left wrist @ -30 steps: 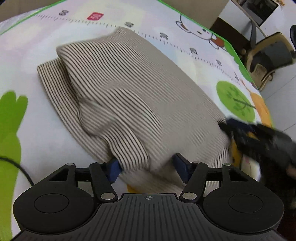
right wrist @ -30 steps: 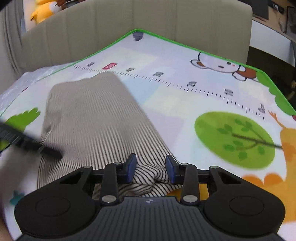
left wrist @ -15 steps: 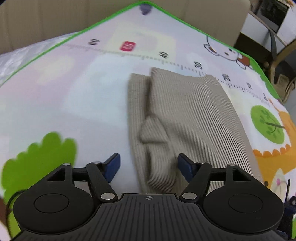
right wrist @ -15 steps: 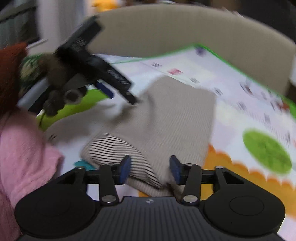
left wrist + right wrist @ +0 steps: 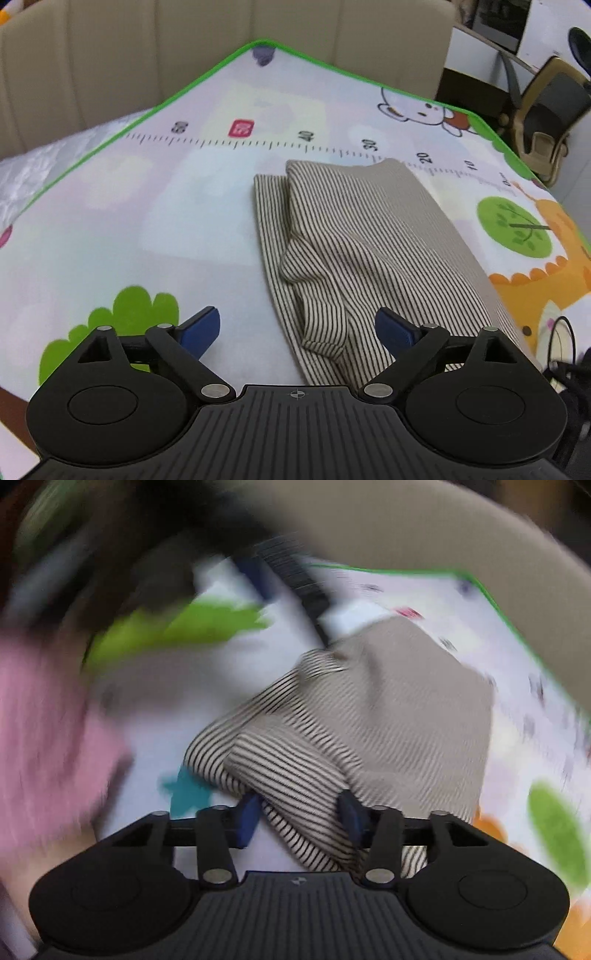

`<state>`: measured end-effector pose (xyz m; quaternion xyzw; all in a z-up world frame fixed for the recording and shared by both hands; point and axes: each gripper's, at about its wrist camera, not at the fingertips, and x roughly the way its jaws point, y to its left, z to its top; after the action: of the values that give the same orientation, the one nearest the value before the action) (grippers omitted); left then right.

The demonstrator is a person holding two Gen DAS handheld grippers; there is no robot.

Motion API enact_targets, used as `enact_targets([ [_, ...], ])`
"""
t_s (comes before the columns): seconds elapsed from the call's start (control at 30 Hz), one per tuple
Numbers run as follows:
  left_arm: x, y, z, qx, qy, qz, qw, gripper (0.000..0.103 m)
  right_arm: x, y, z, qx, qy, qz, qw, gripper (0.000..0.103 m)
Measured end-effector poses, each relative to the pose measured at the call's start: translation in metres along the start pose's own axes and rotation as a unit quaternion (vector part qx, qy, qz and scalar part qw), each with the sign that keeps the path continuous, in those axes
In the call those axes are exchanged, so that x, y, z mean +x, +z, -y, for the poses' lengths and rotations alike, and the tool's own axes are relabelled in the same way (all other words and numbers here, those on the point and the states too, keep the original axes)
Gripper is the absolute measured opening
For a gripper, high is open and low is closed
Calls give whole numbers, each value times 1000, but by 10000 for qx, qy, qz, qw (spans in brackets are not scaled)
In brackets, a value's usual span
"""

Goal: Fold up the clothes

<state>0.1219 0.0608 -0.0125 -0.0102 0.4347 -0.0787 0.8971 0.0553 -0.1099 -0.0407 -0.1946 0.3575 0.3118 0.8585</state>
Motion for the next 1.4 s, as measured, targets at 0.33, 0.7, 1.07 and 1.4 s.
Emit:
enact_targets([
  [0.33, -3, -4, 1, 175, -89, -79, 9998, 95, -10, 7, 0, -265, -101, 128, 9995, 52],
  [0.7, -35, -20, 24, 1833, -294, -131, 9825, 98, -4, -8, -17, -1204, -212, -92, 9925, 65],
  [1.07, -43, -48, 54, 2880, -828, -332, 9535, 99, -7, 4, 50, 1195, 589, -161, 9910, 39],
  [1.4, -10, -52, 70, 3135, -726, -516, 9454, 102, -24, 0, 24, 63, 220, 100, 9997, 49],
])
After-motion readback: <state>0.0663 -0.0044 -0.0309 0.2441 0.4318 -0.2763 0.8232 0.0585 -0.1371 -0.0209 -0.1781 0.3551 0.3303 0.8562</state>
